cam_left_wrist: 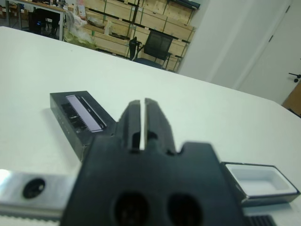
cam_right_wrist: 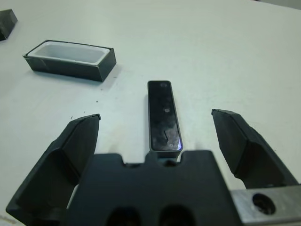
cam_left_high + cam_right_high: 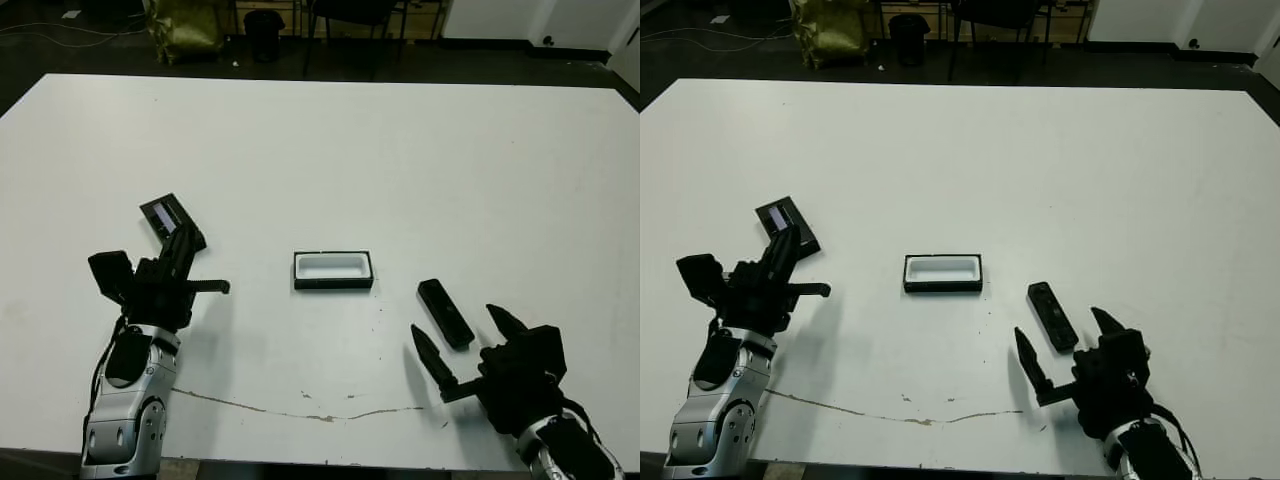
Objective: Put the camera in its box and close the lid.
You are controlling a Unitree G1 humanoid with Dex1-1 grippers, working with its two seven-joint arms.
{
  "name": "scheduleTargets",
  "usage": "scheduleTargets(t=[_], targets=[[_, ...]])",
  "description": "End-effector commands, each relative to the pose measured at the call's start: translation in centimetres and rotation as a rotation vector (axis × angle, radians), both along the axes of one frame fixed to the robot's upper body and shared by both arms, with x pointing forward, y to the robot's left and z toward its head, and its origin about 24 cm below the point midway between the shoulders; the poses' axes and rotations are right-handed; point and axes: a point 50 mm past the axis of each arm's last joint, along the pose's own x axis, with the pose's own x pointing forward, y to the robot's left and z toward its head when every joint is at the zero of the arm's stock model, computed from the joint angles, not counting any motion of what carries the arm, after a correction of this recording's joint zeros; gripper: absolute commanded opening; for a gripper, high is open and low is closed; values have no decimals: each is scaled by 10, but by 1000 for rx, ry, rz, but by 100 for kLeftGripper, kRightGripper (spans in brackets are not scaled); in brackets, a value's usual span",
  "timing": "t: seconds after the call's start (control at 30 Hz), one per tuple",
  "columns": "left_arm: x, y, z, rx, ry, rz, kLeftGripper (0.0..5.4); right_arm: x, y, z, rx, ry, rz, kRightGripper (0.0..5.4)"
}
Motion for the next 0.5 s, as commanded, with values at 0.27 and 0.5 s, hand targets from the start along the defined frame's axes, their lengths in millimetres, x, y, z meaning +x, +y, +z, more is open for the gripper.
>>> scheduleTargets(t=[0.27, 0.5], targets=[[-2, 0, -3, 23, 31, 10, 0, -8, 1, -5, -19, 101, -12, 539], [-1, -1, -2, 16, 22, 2, 0, -8, 3, -5, -46, 122, -3, 539]])
